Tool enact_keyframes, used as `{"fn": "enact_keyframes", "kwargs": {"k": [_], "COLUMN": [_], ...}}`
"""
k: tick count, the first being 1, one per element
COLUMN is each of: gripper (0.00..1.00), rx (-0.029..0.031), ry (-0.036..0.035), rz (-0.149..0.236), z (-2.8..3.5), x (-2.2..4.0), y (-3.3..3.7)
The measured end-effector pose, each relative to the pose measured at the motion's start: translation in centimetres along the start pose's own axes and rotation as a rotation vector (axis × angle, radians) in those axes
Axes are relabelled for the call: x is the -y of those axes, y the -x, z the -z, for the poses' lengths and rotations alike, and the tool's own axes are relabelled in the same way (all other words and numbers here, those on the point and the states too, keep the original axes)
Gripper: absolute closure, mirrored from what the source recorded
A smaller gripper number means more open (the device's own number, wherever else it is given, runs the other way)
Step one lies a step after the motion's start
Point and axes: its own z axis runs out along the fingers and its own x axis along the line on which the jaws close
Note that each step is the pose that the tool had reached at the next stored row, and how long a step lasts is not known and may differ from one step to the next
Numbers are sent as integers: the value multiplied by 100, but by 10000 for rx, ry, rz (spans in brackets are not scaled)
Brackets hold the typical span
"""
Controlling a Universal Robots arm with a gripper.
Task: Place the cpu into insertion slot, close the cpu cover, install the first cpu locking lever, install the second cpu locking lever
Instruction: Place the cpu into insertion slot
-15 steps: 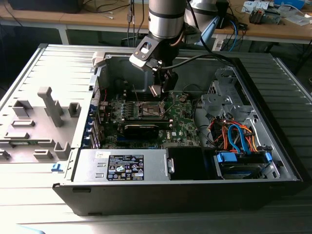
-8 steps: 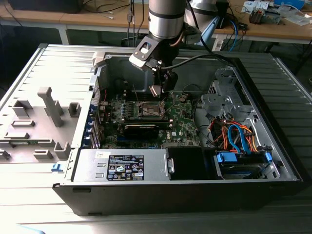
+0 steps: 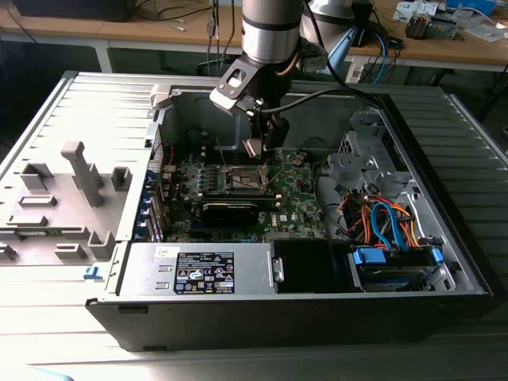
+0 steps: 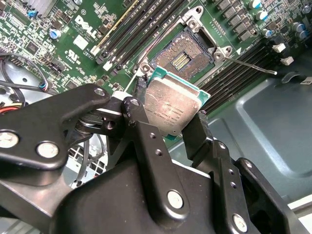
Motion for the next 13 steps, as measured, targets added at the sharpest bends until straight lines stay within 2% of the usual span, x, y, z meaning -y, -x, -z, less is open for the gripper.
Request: {"fn": "enact_keyframes", "kwargs": {"k": [13], "gripper": [45], "rx": [5], "ry": [0], "rz": [-160], "z": [-7], "x": [0], "y": [0]}}
